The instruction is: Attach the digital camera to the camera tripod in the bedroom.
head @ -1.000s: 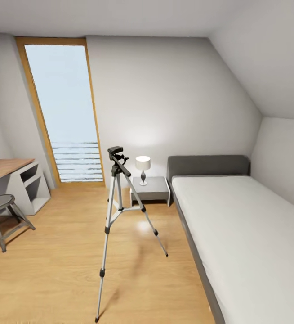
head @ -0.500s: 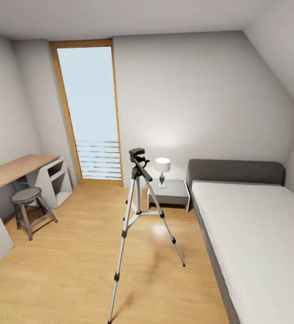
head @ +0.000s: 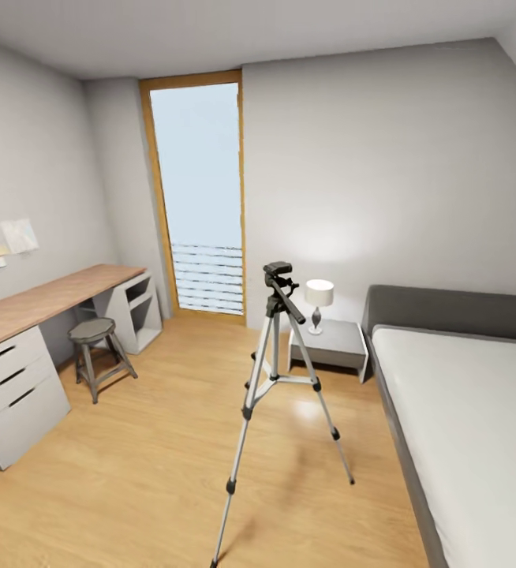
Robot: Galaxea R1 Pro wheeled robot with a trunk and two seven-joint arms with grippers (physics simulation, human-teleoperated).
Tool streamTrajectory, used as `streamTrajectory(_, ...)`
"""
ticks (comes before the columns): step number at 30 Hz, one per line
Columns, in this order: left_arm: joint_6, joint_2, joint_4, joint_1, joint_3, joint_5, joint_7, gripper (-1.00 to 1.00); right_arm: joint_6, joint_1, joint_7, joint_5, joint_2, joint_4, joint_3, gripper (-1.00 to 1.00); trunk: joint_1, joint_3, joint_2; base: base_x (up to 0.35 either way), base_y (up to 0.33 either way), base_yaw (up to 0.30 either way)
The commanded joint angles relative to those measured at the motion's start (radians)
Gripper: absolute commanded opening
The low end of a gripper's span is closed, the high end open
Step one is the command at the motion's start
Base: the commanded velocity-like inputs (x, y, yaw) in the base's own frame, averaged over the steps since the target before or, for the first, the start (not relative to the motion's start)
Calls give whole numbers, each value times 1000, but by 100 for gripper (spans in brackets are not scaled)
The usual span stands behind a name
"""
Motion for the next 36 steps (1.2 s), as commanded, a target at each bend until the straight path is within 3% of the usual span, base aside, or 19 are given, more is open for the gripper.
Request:
streamTrajectory(1,-1,0,0,-1,-3,10,1,-100,-5,-1,3,9,-1,2,-8,100,0,-2,-2,4,0,288)
streamTrajectory(36,-1,1,0,-1,-2,11,1,-100,-6,-1,3,10,-2,2,-8,100,0,-2,-2,28,25,288)
